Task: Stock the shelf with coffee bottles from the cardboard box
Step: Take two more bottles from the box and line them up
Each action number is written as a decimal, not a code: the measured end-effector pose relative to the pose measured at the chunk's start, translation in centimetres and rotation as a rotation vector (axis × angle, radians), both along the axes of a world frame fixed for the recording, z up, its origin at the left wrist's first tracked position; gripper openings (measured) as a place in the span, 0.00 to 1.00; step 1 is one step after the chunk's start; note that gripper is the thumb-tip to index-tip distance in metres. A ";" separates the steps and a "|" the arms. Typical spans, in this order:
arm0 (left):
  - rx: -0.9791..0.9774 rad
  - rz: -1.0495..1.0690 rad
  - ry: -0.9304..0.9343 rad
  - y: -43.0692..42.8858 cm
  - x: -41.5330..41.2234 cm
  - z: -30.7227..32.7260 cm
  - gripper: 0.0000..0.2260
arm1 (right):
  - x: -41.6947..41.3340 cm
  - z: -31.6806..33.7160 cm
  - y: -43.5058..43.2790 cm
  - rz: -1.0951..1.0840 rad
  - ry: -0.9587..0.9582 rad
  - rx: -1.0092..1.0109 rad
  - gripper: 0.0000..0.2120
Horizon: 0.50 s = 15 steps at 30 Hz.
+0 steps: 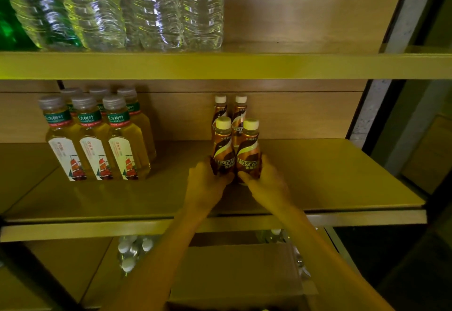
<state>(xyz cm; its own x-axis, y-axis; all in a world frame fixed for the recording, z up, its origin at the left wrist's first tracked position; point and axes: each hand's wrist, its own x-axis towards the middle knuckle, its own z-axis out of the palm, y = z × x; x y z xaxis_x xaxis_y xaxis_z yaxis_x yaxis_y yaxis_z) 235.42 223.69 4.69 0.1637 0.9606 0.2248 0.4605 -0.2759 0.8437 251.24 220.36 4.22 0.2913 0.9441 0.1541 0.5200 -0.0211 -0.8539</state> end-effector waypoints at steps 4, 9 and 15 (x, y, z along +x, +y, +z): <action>-0.067 0.033 0.011 3.4 0.8 0.3 0.14 | 0.6 0.0 3.7 0.009 0.032 -0.018 0.22; -0.093 0.059 0.003 7.0 1.8 0.5 0.20 | 1.1 0.1 7.5 0.028 0.038 -0.019 0.23; -0.102 0.053 -0.020 9.8 2.6 0.4 0.22 | 1.9 0.0 10.5 0.022 0.084 -0.007 0.24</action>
<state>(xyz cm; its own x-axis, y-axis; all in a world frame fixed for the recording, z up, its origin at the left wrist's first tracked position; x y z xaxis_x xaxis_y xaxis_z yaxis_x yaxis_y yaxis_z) 238.05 233.45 5.11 0.1087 0.9857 0.1285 0.4552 -0.1643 0.8751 253.18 230.84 4.19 0.2822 0.9514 0.1229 0.4468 -0.0170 -0.8944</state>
